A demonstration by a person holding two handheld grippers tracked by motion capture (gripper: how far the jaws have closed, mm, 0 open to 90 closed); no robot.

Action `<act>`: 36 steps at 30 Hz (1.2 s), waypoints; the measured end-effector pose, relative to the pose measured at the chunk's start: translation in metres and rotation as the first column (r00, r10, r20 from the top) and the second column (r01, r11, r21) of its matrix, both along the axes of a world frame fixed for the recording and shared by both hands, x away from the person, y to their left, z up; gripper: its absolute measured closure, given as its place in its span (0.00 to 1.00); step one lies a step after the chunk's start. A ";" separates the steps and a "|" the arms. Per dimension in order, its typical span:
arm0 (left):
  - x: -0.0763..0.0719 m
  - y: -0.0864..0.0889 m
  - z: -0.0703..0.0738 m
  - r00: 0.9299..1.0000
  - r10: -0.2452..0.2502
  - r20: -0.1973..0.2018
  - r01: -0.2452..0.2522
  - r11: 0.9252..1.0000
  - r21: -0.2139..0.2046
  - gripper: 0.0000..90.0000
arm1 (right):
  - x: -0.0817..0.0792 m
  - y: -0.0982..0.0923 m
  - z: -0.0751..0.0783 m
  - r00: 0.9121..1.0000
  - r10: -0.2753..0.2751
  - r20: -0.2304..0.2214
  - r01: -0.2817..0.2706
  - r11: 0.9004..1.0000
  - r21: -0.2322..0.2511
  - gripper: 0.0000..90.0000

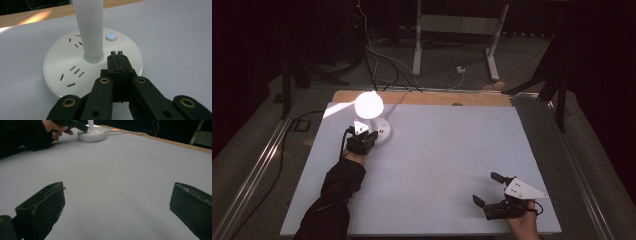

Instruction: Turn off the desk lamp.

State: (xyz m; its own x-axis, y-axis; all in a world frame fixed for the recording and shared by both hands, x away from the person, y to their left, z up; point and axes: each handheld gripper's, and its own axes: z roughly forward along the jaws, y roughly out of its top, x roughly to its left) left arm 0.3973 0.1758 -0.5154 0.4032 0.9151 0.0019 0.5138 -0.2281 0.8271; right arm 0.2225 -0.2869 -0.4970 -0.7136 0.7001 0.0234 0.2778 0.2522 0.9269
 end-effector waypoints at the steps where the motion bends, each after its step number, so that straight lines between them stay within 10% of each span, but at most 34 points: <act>1: 0.000 0.000 0.000 1.000 0.001 0.001 -0.001 1.000 0.000 1.00 | 0.000 0.000 0.000 1.000 0.000 0.001 0.000 1.000 -0.002 0.00; 19: -0.009 -0.001 0.023 1.000 0.004 -0.011 -0.006 0.995 -0.098 0.90 | 0.000 -0.001 0.001 1.000 -0.004 0.007 0.004 1.000 0.000 0.00; 36: -0.013 -0.007 0.036 0.994 -0.055 -0.095 0.042 0.991 -0.130 0.30 | 0.001 -0.001 0.000 1.000 -0.004 0.002 0.004 1.000 -0.001 0.00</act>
State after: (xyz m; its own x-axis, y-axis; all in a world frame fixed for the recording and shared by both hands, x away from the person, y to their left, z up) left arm 0.3848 0.1693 -0.4792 0.4397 0.8847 -0.1549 0.5845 -0.1509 0.7972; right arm 0.2233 -0.2880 -0.4972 -0.7108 0.7030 0.0217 0.2773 0.2518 0.9272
